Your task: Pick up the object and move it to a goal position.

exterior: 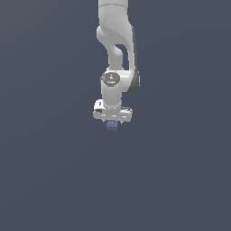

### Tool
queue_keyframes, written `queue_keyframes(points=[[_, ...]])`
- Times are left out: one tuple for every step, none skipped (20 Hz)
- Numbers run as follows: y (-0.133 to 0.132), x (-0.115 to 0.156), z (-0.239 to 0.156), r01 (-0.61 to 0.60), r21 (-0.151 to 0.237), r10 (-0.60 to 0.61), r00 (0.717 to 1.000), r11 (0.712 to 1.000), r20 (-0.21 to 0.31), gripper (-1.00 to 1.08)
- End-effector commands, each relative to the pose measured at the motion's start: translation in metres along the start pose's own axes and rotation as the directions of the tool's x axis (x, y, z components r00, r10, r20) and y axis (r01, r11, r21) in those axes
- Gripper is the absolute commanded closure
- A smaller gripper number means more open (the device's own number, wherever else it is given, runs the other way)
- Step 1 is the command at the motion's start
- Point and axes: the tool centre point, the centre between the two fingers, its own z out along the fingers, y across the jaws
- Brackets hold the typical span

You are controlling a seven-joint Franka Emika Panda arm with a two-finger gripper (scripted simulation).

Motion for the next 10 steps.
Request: queue_keyframes(points=[[0.0001,-0.0003,0.0103,0.000,0.000,0.000,1.000,1.000,0.000,-0.92],[0.0001,-0.0003,0.0132,0.000,0.000,0.000,1.000,1.000,0.000,-0.92],[0.0000,-0.0002,0.0156,0.000,0.000,0.000,1.000,1.000,0.000,-0.92],[0.0000,-0.0001,0.0174,0.000,0.000,0.000,1.000,1.000,0.000,-0.92],[0.0000,0.0001,0.0186,0.000,0.000,0.000,1.000,1.000,0.000,-0.92],[-0.0001,0.0001,0.0194,0.000,0.000,0.000,1.000,1.000,0.000,-0.92],[-0.0001,0.0002,0.0196,0.000,0.000,0.000,1.000,1.000,0.000,-0.92],[-0.0001,0.0002,0.0196,0.000,0.000,0.000,1.000,1.000,0.000,1.08],[-0.0001,0.0002,0.0196,0.000,0.000,0.000,1.000,1.000,0.000,1.08],[-0.0001,0.0002,0.0196,0.000,0.000,0.000,1.000,1.000,0.000,1.08]])
